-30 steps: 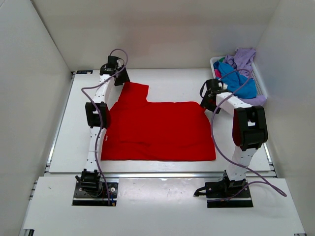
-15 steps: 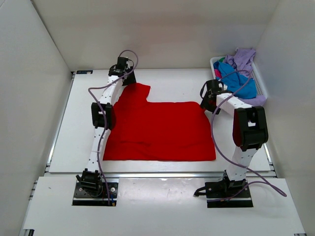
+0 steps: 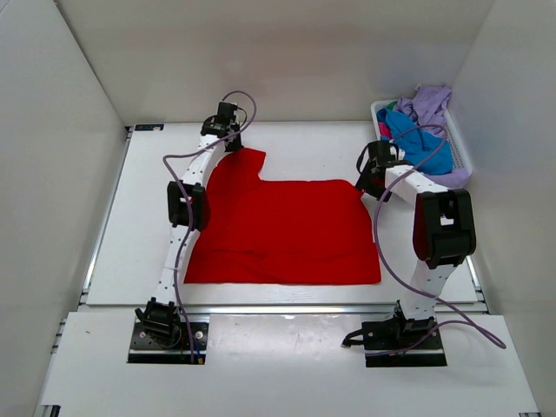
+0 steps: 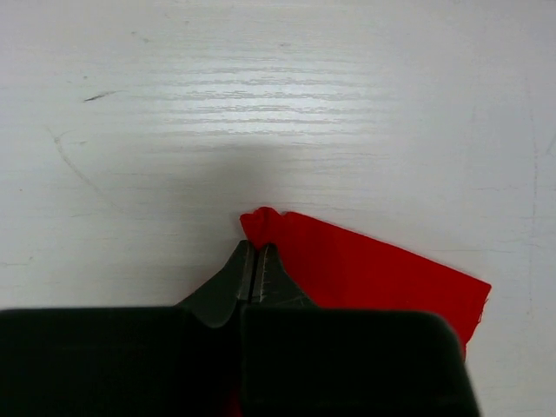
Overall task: Fold and stack the t-shirts
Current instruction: Grap the side of the flattened tshirt furthest away from the robot with both arms
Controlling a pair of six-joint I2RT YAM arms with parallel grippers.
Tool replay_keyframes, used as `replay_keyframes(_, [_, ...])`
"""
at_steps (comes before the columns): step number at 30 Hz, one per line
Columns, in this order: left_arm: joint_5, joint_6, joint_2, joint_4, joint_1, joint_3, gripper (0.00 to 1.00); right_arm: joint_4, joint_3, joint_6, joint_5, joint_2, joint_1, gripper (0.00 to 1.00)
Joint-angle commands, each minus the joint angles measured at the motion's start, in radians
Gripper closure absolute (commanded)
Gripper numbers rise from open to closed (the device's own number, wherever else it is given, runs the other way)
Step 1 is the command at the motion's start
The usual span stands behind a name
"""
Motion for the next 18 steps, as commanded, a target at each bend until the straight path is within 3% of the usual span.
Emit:
replay_keyframes(1, [-0.013, 0.008, -0.082, -0.044, 0.020, 0.028, 1.00, 0.021, 0.015, -0.003, 0.022, -0.026, -0.004, 0.47])
replay_keyframes(8, [0.131, -0.036, -0.139, -0.081, 0.061, 0.033, 1.00, -0.058, 0.179, 0.066, 0.081, 0.088, 0.028, 0.51])
replay_keyframes(13, [0.110, 0.007, -0.163, -0.101, 0.043, 0.028, 1.00, -0.114, 0.276, 0.087, 0.081, 0.166, 0.045, 0.52])
replay_keyframes(18, [0.123, 0.007, -0.177, -0.112, 0.047, 0.031, 1.00, -0.149, 0.260, 0.103, 0.081, 0.186, 0.059, 0.53])
